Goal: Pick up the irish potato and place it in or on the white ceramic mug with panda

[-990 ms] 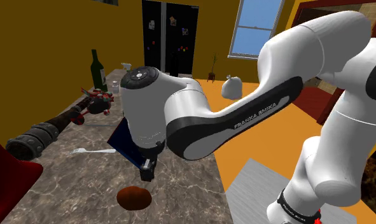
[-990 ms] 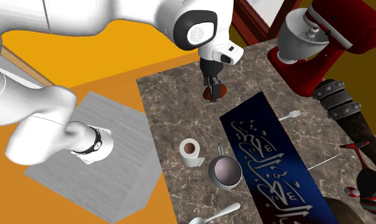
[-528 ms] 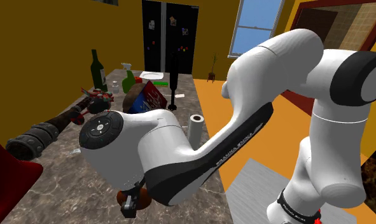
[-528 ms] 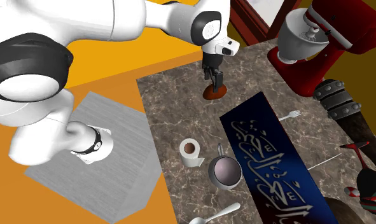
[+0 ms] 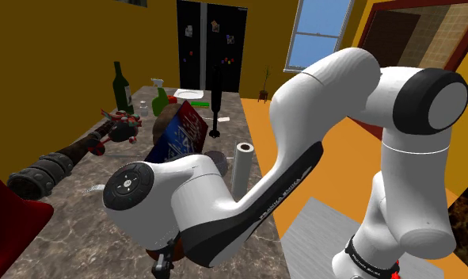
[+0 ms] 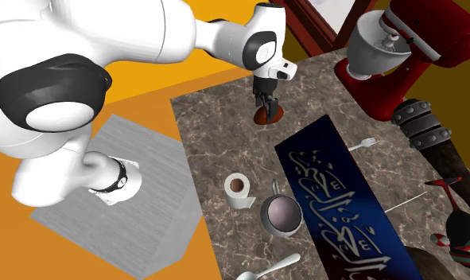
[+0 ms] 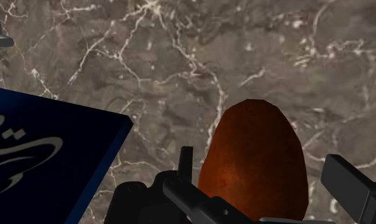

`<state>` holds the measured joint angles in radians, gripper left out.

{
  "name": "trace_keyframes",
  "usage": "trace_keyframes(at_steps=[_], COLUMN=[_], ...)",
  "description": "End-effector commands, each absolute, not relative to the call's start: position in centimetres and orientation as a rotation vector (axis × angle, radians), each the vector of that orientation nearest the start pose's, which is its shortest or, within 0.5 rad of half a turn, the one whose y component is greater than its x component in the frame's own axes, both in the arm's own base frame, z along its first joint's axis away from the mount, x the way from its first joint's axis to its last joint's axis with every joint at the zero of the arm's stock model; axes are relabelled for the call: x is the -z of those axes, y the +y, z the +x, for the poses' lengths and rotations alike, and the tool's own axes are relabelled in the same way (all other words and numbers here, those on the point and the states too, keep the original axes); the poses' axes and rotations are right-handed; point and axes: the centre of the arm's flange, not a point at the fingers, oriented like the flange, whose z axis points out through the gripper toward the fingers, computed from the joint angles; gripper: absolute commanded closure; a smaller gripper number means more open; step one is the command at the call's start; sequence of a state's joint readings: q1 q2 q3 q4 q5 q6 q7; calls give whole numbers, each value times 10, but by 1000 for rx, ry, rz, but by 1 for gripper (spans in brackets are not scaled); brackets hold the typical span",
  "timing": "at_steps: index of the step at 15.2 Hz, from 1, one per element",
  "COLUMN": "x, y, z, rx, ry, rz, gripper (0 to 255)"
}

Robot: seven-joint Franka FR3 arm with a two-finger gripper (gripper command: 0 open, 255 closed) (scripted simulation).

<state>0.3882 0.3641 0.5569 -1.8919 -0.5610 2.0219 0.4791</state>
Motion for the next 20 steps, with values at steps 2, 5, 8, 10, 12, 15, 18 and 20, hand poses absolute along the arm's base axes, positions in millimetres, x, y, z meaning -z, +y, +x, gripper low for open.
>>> trace_keyframes(at_steps=[2, 5, 8, 10, 12, 15, 18, 20], x=[-323, -323, -323, -323, -323, -323, -328, -339], y=[461, 461, 461, 461, 461, 461, 461, 461], z=[395, 395, 395, 395, 395, 395, 395, 395], rx=[130, 130, 130, 130, 130, 130, 130, 130], ry=[-1255, -1255, -1255, -1255, -1255, -1255, -1255, -1255], rz=[-3223, -3223, -3223, -3223, -3223, -3223, -3223, -3223], gripper=[0, 0, 255, 255, 255, 255, 255, 255])
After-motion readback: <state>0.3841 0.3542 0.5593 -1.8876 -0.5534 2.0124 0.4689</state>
